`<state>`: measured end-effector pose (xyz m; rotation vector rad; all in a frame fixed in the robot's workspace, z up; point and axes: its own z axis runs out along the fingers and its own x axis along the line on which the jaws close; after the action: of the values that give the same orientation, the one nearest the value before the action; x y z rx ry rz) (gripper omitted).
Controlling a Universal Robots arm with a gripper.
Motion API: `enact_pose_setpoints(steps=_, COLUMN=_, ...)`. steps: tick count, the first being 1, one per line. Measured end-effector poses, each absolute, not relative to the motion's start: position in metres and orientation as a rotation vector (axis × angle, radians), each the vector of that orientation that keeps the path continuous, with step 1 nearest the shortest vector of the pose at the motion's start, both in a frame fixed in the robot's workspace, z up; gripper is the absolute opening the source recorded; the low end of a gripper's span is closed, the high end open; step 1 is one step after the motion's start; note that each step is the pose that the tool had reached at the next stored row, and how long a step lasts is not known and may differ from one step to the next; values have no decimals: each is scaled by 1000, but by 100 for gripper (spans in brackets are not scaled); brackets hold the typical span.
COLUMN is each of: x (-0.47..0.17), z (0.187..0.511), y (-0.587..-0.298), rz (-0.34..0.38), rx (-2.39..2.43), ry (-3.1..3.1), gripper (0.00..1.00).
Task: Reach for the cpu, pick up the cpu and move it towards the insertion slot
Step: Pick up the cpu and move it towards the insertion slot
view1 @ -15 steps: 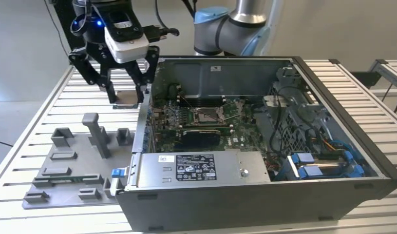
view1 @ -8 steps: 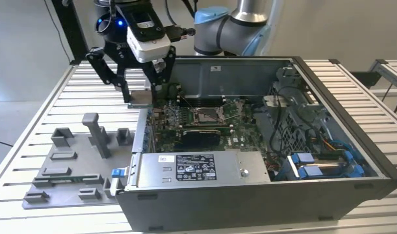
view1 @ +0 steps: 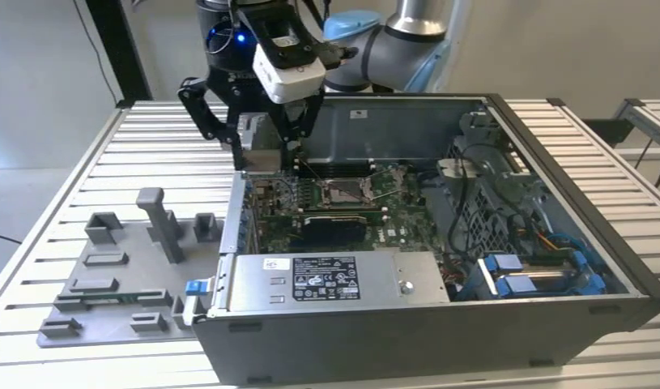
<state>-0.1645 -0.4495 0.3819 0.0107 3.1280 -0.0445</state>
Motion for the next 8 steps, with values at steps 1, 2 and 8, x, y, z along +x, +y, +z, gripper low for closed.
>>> enact_pose_setpoints(steps=1, x=-161, z=382, y=-450, rz=-44, rx=11, ry=3128, gripper=0)
enact_pose_setpoints(steps=2, x=-157, z=382, y=-450, rz=-44, rx=11, ry=3128, gripper=0)
enact_pose_setpoints(steps=8, x=-132, z=382, y=-450, rz=-45, rx=11, ry=3128, gripper=0)
